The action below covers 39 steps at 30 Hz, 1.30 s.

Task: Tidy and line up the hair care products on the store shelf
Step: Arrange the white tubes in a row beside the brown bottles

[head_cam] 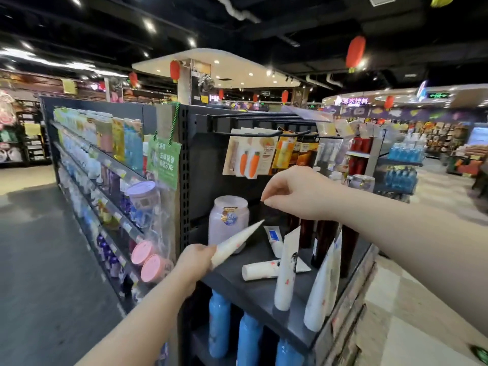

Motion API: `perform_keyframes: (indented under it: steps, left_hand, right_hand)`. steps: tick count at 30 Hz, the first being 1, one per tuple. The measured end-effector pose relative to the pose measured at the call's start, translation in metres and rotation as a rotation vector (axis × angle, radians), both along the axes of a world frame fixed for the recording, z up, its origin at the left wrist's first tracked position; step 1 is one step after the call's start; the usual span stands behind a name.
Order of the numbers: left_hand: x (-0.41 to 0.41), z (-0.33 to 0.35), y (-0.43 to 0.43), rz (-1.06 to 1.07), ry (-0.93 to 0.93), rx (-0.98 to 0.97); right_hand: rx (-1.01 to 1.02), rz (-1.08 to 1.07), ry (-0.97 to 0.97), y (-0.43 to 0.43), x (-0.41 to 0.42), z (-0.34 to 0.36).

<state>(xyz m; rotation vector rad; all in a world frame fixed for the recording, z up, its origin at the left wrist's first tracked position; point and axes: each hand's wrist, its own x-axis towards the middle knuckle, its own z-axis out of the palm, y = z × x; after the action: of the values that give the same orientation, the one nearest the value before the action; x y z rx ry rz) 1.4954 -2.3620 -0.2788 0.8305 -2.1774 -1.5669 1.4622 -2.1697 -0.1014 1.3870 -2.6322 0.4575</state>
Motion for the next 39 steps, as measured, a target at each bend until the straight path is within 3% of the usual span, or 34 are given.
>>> perform_keyframes:
  steps: [8,10,14,17,22,26,35,39]
  left_hand:
    - [0.108,0.042,0.033,-0.207,0.364,0.714]
    - [0.133,0.053,0.047,-0.304,0.392,0.794]
    - [0.169,0.063,0.074,-0.501,0.418,0.936]
    - [0.181,0.065,0.096,-0.623,0.386,0.99]
    - [0.181,0.063,0.122,-0.765,0.302,0.929]
    - [0.17,0.062,0.129,-0.845,0.267,0.741]
    - [0.092,0.076,0.125,-0.744,0.319,0.229]
    - [0.049,0.101,0.114,-0.701,0.399,0.119]
  right_hand:
    - [-0.215,-0.157,-0.133,0.002,0.061,-0.017]
    - [-0.326,-0.22,-0.221,0.008,0.077,-0.017]
    - [-0.643,-0.219,-0.617,0.028,0.106,-0.009]
    - [-0.781,-0.149,-0.709,0.048,0.122,-0.004]
    - [-0.87,-0.126,-0.678,0.081,0.136,-0.002]
    - [-0.878,-0.191,-0.665,0.099,0.125,-0.013]
    - [-1.022,-0.343,-0.774,0.108,0.055,-0.014]
    - [-1.139,-0.382,-0.828,0.1,0.01,-0.004]
